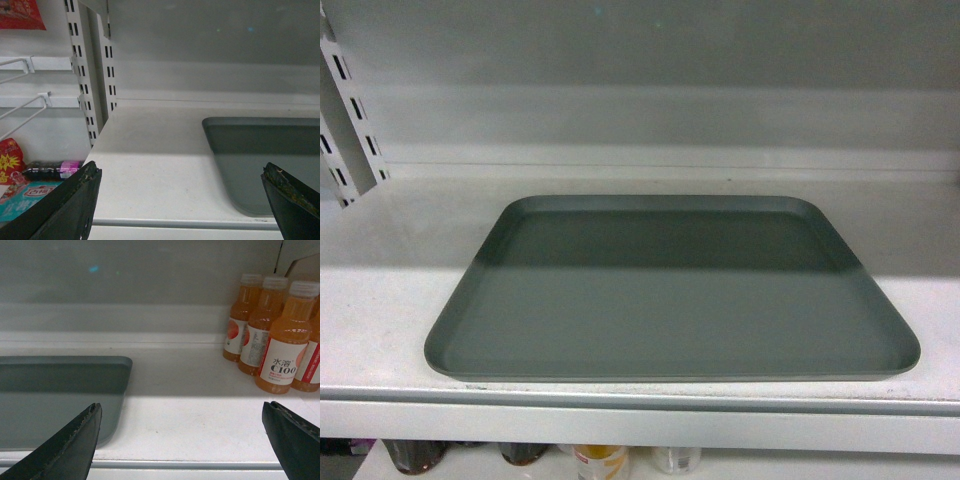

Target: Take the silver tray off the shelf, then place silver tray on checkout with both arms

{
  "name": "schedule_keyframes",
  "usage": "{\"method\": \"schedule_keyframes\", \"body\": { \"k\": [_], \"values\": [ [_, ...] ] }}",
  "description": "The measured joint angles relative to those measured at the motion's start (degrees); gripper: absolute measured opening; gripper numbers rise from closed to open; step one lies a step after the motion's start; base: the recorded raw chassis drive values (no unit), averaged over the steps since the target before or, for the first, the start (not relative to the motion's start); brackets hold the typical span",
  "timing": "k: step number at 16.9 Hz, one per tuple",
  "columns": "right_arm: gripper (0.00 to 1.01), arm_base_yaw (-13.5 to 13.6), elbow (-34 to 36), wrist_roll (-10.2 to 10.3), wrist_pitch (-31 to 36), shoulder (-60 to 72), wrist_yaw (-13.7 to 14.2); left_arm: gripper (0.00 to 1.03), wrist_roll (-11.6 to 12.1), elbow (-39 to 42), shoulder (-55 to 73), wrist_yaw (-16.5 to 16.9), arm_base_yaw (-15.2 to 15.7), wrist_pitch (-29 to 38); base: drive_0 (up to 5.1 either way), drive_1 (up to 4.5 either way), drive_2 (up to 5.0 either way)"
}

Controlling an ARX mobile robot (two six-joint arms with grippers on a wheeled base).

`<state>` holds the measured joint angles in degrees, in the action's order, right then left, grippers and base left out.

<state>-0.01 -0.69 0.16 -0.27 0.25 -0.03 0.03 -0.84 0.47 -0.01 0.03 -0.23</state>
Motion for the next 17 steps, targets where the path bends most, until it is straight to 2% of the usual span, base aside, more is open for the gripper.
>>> {"method": "schedule_keyframes", "body": {
  "k": [4, 5, 6, 7, 8, 9, 12, 14, 15, 17],
  "values": [
    [0.98, 0.0, 0.0, 0.0, 0.0, 0.0, 0.0, 0.98, -0.3, -0.1, 0.2, -0.8, -0.3, -1.0, 0.0, 0.0, 0.0],
    [0.98, -1.0, -0.4, 2.5, -2.0, 0.9, -2.6, 0.98, -2.0, -2.3, 3.0, -6.6, -2.9, -7.2, 0.0, 0.0, 0.0],
    [0.98, -2.0, -0.4, 5.3, -0.5, 4.0, -5.0, 0.98, -3.9, -4.6, 8.2, -11.2, -4.4, -9.9, 0.0, 0.0, 0.0],
    [0.98, -2.6, -0.8, 8.8, 3.4, 9.3, -6.3, 0.98, -4.6, -5.8, 12.3, -12.5, -3.4, -6.8, 0.0, 0.0, 0.0],
    [0.98, -2.7, -1.0, 10.3, 7.0, 12.8, -6.8, 0.98, -4.7, -6.3, 14.7, -12.5, -2.4, -3.7, 0.0, 0.0, 0.0],
    [0.98, -2.5, -1.5, 11.0, 10.8, 16.6, -7.5, 0.98, -4.8, -6.8, 16.6, -11.7, -1.6, -0.7, 0.0, 0.0, 0.0],
    [0.98, 0.2, -5.0, 11.1, 22.6, 30.7, -7.4, 0.98, -4.7, -8.5, 30.3, -7.8, -1.4, 13.3, 0.0, 0.0, 0.0],
    [0.98, 2.8, -8.6, 9.5, 30.5, 43.3, -6.1, 0.98, -4.5, -10.2, 42.9, -5.0, -1.4, 23.9, 0.0, 0.0, 0.0],
    [0.98, 3.9, -10.8, 8.9, 33.6, 49.8, -5.9, 0.98, -4.0, -11.8, 49.7, -4.8, -1.9, 29.0, 0.0, 0.0, 0.0],
    [0.98, 6.1, -16.8, 7.2, 38.9, 64.0, -4.1, 0.98, -2.7, -17.2, 64.8, -1.5, -3.5, 38.0, 0.0, 0.0, 0.0]
  ]
}}
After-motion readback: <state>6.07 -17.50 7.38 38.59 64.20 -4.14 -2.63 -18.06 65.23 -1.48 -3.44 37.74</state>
